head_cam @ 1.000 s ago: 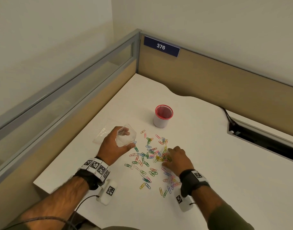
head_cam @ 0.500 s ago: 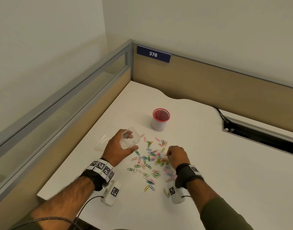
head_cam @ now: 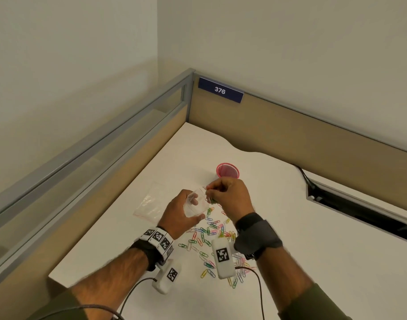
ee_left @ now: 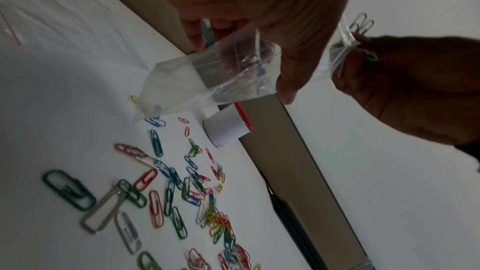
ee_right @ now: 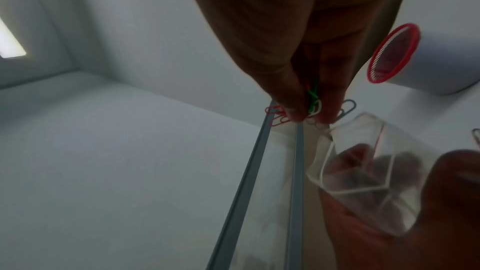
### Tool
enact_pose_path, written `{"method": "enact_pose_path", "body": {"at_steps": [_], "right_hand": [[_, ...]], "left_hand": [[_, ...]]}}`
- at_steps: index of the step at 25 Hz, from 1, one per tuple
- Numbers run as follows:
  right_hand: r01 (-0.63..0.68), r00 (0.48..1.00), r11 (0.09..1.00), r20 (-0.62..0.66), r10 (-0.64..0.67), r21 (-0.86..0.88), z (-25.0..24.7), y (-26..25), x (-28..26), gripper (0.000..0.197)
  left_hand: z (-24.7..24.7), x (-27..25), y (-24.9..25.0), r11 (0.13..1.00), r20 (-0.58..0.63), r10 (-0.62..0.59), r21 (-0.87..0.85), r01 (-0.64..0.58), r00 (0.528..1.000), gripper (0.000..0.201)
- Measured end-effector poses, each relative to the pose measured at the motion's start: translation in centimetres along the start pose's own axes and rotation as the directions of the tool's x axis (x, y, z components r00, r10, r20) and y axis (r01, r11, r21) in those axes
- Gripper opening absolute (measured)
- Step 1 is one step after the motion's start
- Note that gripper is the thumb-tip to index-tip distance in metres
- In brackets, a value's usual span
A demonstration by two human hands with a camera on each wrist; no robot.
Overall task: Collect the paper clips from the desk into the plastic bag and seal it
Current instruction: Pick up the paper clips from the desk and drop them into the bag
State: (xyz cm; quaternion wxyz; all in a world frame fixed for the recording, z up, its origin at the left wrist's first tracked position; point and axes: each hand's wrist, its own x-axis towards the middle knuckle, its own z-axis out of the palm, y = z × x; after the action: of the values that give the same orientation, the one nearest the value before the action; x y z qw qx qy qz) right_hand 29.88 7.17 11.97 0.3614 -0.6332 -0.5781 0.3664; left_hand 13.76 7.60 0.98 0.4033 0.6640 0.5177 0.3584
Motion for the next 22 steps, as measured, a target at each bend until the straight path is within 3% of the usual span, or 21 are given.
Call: {"method": "enact_pose_path", "body": {"at_steps": [8,12,14,16,18,22], "right_hand": [[0.150,0.983,0.950,0.147,-0.113,-0.275,2.7,-1.9,1.2,0.002],[0.222,0.973,0.949,0.108,-0.202,-0.225,1.1,-2.3,1.1,0.017],[0.196,0.981,0.964,0.047,-0.190,-0.178,-0.3,-1.3,1.5,0.020],[0.125,0.991,0.971,-0.017,-0.131,-0.204,-1.8,1.6,1.9,0.021],[-0.002,0.998,0.934,-0.059,-0.020,-0.356,-2.9,6.4,1.8,0.021],[-0.231,0.961,0.748,-0.024,0.277,-0.622,-3.4,16.1,-2.1,0.021]], "left_hand": [[0.1,1.2,0.7,0.999,-0.057,-0.052,-0.018,0.052,0.997,0.043],[-0.1,1.6,1.1,0.999,-0.077,-0.002,-0.040,-0.001,0.997,0.042],[-0.1,1.5,1.1,0.999,-0.082,-0.010,-0.049,0.006,0.997,0.043],[-0.3,1.4,1.0,0.998,-0.086,-0.017,-0.064,0.011,0.996,0.044],[-0.7,1.2,0.6,0.997,-0.091,-0.019,-0.079,0.011,0.996,0.044],[-1.6,0.9,-0.1,0.997,-0.128,-0.026,-0.082,0.015,0.991,0.043]]}}
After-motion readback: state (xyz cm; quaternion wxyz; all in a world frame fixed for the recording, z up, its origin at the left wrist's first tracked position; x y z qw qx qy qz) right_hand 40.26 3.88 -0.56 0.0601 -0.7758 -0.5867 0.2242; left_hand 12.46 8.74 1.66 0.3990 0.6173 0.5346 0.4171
